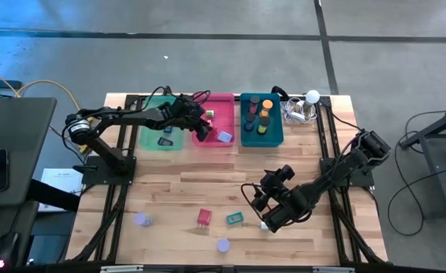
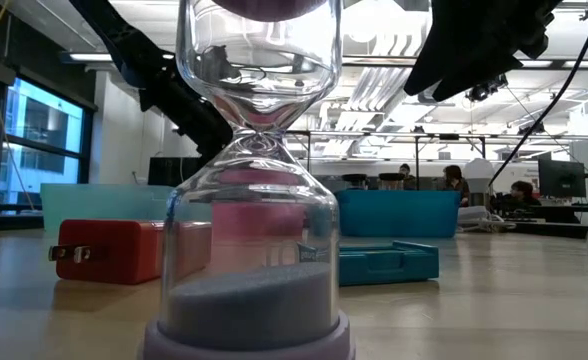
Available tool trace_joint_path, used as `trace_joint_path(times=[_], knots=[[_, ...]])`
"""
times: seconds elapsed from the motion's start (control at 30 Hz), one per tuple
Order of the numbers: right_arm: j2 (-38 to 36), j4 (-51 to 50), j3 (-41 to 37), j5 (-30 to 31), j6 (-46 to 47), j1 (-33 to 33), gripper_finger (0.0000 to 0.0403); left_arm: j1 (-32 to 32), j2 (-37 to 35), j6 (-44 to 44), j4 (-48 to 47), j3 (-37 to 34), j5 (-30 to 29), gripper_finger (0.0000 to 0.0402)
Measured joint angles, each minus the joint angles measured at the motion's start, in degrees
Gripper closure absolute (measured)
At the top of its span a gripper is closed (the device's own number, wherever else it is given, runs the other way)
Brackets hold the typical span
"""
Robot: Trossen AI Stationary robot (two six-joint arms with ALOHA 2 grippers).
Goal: Pick & Place Office items
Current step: Put the top purple hourglass into the blue bin
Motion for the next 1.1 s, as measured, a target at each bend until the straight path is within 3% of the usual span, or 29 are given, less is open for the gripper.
trace_joint_path(times=[0.3,0.5,0.63,1.1], knots=[[0.0,0.2,0.0,-0.7,-1.2,-0.4,0.0105,0.0,0.0,-0.1,0.6,0.0,0.3,0.0257],[0.0,0.2,0.0,-0.9,-1.2,-0.4,0.0105,-0.4,-0.8,-0.1,2.3,0.2,5.3,0.0257],[0.0,1.0,0.0,-0.9,-1.2,-0.3,0.0105,-1.7,-3.8,0.1,2.2,0.3,8.4,0.0257],[0.0,1.3,0.0,-0.9,-1.5,0.0,0.0105,-11.6,-15.6,2.6,-1.8,0.4,7.8,0.0256]])
